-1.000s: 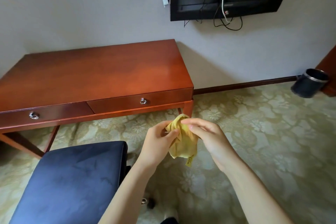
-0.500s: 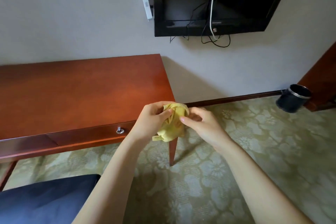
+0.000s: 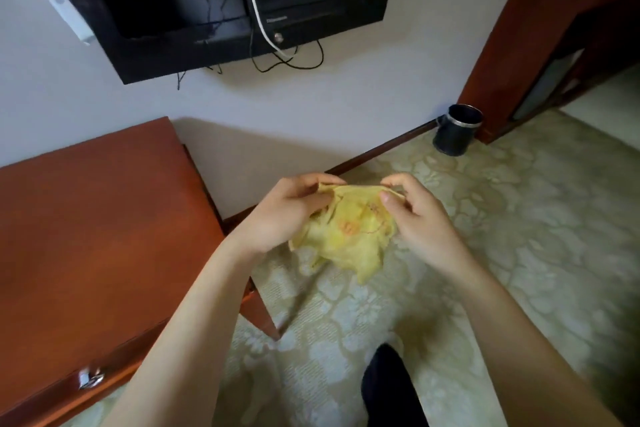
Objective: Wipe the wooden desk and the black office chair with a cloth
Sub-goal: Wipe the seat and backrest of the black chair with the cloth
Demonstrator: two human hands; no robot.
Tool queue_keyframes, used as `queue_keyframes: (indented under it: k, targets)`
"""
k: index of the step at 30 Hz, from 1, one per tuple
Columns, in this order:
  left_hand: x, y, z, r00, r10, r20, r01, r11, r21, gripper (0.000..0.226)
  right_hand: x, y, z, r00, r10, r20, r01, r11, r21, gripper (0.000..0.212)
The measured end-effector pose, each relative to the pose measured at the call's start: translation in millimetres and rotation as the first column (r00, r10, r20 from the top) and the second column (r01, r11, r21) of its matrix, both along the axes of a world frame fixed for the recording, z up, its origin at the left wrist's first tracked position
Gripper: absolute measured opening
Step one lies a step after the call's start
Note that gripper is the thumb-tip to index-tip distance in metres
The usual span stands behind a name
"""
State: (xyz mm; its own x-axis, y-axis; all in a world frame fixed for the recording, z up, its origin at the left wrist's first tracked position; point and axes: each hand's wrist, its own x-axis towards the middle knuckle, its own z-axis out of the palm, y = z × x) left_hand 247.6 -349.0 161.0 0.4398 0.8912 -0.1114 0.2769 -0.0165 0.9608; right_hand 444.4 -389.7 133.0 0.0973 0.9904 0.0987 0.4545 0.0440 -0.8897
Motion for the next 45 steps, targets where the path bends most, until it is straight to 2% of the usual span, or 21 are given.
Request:
queue_keyframes:
  k: [2,5,7,9,10,12,14,16,17,19,22,27,30,33,35,38,42,45]
  targets:
    - [28,26,-5,0.999,-0.044,-0.003,0.043,0.998,-0.046,0.021,21,22,-8,0.996,-0.065,-0.067,0.068,0.997,0.042,0.015]
    - [74,73,-10,0.965,-0.135,-0.223,0.142,0.990,0.018,0.024,61,70,-13,0.983,-0.095,-0.159,0.099,0.995,0.022,0.013]
    - [100,104,-7,0.947,-0.164,-0.276,0.174,0.985,0.012,0.020,84,101,-11,0.967,-0.114,-0.226,0.110,0.994,-0.028,0.014]
    - [138,153,1,0.964,-0.174,-0.200,0.166,0.985,-0.057,0.017,122,146,-7,0.885,-0.172,-0.433,0.107,0.979,-0.171,0.010]
    - [150,171,4,0.979,-0.165,-0.123,0.153,0.982,-0.108,0.016,137,164,-7,0.813,-0.184,-0.553,0.035,0.962,-0.270,0.015]
    - [184,217,9,0.992,-0.110,0.059,0.120,0.969,-0.218,0.019,175,204,-5,0.714,-0.152,-0.684,-0.202,0.890,-0.408,0.044]
    - [207,249,10,0.983,-0.051,0.175,0.099,0.955,-0.279,0.024,202,232,-9,0.736,-0.060,-0.674,-0.346,0.823,-0.451,0.061]
    - [238,288,6,0.978,-0.007,0.211,0.079,0.940,-0.333,0.027,234,263,-16,0.787,0.021,-0.616,-0.363,0.824,-0.435,0.064]
    - [245,298,5,0.978,0.022,0.208,0.053,0.936,-0.348,0.027,243,270,-16,0.812,0.046,-0.582,-0.337,0.851,-0.403,0.059]
    - [277,340,-3,0.984,0.051,0.171,0.014,0.933,-0.360,0.024,280,303,-21,0.841,-0.018,-0.541,-0.217,0.905,-0.366,0.043]
    - [325,399,-14,0.998,-0.012,0.068,0.031,0.958,-0.285,0.019,331,355,-21,0.802,-0.133,-0.583,-0.078,0.943,-0.323,0.028]
    - [435,512,-20,0.982,-0.088,0.165,0.137,0.940,-0.313,0.024,424,449,-6,0.734,-0.211,-0.645,0.077,0.970,-0.230,0.020]
    - [504,562,-16,0.923,-0.079,0.376,0.235,0.891,-0.389,0.024,473,494,11,0.660,-0.243,-0.711,0.140,0.969,-0.202,0.021]
    - [592,604,-16,0.800,0.001,0.600,0.389,0.761,-0.520,0.036,541,540,29,0.634,-0.225,-0.739,0.164,0.974,-0.156,0.033]
    - [648,624,-15,0.766,0.033,0.642,0.483,0.630,-0.608,0.040,587,564,38,0.636,-0.223,-0.739,0.182,0.974,-0.137,0.041]
    - [720,646,-22,0.734,0.062,0.677,0.563,0.503,-0.656,0.047,654,589,42,0.627,-0.234,-0.743,0.222,0.968,-0.117,0.044]
    - [822,681,-31,0.731,0.097,0.675,0.562,0.475,-0.677,0.044,757,624,43,0.633,-0.248,-0.733,0.271,0.958,-0.090,0.043]
    - [903,710,-34,0.761,0.166,0.627,0.474,0.517,-0.712,0.044,842,651,44,0.654,-0.282,-0.702,0.297,0.949,-0.105,0.042]
